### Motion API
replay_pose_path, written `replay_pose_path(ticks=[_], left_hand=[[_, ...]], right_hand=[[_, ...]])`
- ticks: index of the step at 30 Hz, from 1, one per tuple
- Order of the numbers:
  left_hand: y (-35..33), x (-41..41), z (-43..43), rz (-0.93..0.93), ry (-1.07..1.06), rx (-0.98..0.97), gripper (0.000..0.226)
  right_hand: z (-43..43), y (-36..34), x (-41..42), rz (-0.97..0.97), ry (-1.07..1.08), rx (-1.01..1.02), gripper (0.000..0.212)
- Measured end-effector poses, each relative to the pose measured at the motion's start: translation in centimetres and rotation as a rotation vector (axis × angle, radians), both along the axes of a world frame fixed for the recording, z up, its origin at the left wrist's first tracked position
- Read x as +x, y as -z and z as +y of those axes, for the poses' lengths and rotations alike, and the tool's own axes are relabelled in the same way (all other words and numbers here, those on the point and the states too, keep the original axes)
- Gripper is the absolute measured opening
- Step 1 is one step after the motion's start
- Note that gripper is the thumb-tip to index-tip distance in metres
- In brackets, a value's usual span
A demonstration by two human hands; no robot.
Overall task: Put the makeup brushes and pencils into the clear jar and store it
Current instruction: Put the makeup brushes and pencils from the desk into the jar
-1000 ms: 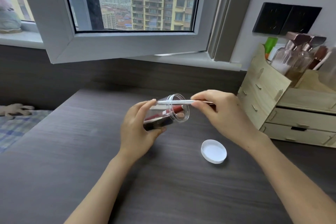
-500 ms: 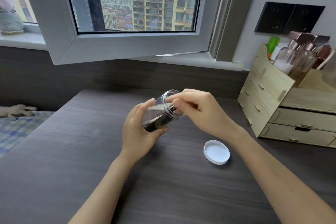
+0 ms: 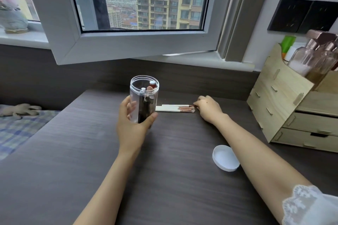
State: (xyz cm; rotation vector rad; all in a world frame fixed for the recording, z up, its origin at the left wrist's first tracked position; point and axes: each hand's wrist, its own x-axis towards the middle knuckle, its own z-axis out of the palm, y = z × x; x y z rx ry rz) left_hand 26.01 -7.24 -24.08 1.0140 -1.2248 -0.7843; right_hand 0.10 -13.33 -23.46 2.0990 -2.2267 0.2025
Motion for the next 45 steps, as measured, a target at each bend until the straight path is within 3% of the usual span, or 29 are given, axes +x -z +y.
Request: replay_pose_path(ticks=[3, 6, 8, 11, 16, 18, 24, 27, 30, 34, 39, 43, 45], left_hand=[[0.2, 0.1, -0.4, 0.016, -0.018, 0.006, 0.076], [0.4, 0.1, -0.5, 0.005, -0.026, -0.002, 0.076], [0.4, 0.1, -0.4, -0.017, -0.034, -0.011, 0.075], [0.3, 0.1, -0.3, -0.068, -0.055, -0.028, 0.075], [0.2, -0.2, 0.0, -0.163, -0.086, -0.08, 0.077], [0.3, -0.3, 0.1, -0.233, -0.098, -0.132, 0.077], [0.2, -0.7, 0.8, -0.466, -0.069, -0.347, 0.077], [0.1, -1.0, 1.3, -0.602, -0.002, -0.461, 0.076], [0.2, -1.2, 1.7, -0.654, 0.065, -0.492, 0.077], [0.4, -1.3, 1.8, -0.585, 0.071, -0.415, 0.081], [0.1, -1.5, 1.7, -0.416, 0.074, -0.283, 0.08], [0.0, -1.1, 1.4, -0.28, 0.06, -0.184, 0.076], [-0.1, -0.9, 1.1, -0.166, 0.054, -0.119, 0.075]], right_hand=[[-0.5, 0.1, 0.4, 0.159, -0.056, -0.039, 0.025], [-0.4, 0.1, 0.3, 0.13, -0.071, -0.061, 0.02], [0.1, -0.2, 0.1, -0.047, -0.021, -0.107, 0.019], [1.8, -1.8, -0.3, -0.481, 0.075, -0.324, 0.017], [7.8, -5.6, 0.5, -0.979, -0.087, -0.462, 0.022], [10.5, -6.8, 0.9, -0.956, -0.149, -0.483, 0.027], [15.0, -9.6, 3.8, -0.418, -0.317, -0.489, 0.013], [15.1, -10.5, 5.7, -0.342, -0.423, -0.446, 0.009], [14.7, -10.5, 7.3, -0.368, -0.427, -0.421, 0.008], [13.7, -10.2, 7.9, -0.474, -0.263, -0.527, 0.011], [13.1, -9.4, 7.9, -0.349, -0.471, -0.37, 0.014], [10.6, -8.8, 5.8, -0.877, -0.304, -0.464, 0.02], [8.3, -7.4, 4.6, -0.813, -0.095, -0.495, 0.021]])
